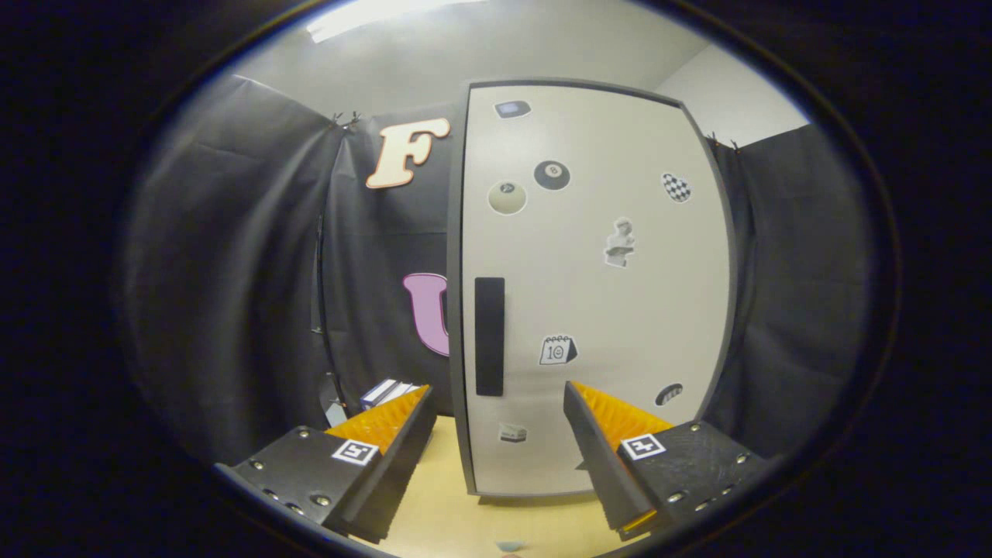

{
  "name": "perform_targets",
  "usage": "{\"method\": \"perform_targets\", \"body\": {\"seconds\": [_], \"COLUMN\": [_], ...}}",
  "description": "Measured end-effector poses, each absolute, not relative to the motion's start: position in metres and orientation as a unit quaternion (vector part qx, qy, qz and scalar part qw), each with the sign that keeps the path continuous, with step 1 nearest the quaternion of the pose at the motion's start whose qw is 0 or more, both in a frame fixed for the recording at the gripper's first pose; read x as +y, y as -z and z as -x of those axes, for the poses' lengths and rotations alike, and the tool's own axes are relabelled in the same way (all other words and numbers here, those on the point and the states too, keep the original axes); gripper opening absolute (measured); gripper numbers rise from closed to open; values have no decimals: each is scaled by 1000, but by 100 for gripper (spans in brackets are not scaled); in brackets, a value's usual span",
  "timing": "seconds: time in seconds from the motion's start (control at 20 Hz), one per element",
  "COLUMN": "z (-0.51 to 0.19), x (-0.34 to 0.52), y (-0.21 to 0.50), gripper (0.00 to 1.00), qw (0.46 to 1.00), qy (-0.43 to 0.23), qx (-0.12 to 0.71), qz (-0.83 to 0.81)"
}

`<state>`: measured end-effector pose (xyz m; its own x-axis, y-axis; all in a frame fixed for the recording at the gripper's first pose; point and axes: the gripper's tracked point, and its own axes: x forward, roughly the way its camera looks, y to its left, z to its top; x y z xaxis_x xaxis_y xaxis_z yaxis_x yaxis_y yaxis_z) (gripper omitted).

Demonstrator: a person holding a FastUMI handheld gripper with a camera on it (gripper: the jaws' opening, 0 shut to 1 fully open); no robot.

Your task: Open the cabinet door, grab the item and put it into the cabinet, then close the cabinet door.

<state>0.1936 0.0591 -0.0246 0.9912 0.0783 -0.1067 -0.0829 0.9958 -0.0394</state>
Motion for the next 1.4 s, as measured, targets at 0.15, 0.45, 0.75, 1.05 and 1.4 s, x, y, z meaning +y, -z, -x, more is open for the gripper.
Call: {"method": "perform_targets", "body": {"seconds": [0.15, 0.45, 0.75, 1.05, 1.4], "z": [-224, -268, -288, -290, -288], "x": [71, 81, 82, 75, 75], "y": [30, 40, 44, 46, 47], "gripper": [98, 98, 75, 38, 23], "qw": [997, 997, 997, 997, 997], "qy": [-47, -42, -35, -19, -15], "qx": [55, 57, 62, 71, 75], "qz": [17, 16, 3, -6, -13]}}
